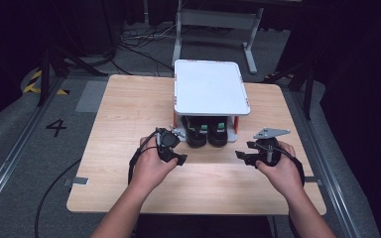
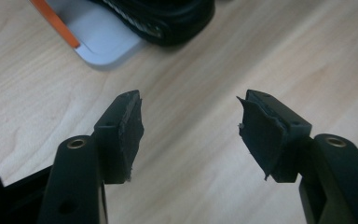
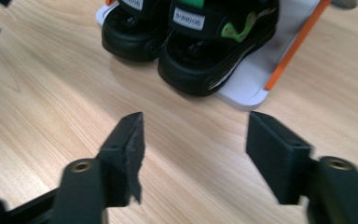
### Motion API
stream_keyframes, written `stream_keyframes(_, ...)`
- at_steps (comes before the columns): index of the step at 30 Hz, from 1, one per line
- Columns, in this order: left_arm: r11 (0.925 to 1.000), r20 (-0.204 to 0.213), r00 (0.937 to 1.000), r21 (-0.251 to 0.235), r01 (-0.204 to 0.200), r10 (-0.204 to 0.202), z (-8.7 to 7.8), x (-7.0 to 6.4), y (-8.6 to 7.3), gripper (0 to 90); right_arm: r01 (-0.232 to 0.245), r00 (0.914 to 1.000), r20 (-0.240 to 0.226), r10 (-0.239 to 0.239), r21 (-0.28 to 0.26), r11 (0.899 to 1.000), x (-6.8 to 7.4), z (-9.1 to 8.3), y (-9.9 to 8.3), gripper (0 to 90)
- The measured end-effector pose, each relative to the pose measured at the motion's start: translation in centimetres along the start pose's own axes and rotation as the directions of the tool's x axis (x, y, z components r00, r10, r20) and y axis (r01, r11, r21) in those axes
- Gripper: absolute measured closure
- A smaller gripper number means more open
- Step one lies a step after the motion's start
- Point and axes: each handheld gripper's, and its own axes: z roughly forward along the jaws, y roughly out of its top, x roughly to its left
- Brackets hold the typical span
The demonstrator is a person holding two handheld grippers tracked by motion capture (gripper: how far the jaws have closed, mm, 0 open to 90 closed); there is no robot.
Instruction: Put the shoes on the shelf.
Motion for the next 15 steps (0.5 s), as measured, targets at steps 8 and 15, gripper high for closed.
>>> stream_keyframes(8, 0.9989, 0.03, 0.9988, -0.025, 0.041, -0.04, 3.5, -0.1, 0.5, 55.8, -0.085, 0.9964, -0.005, 0.084, -0.033, 0.996, -0.1, 3.8, -1.2, 52.4)
stream_keyframes(15, 0.9926, 0.019, 0.9976, -0.1, 0.069, -0.067, 5.9, 0.1, 1.5, 49.7, -0.079, 0.9939, 0.069, 0.086, -0.088, 0.993, -0.3, 7.1, -1.3, 50.1)
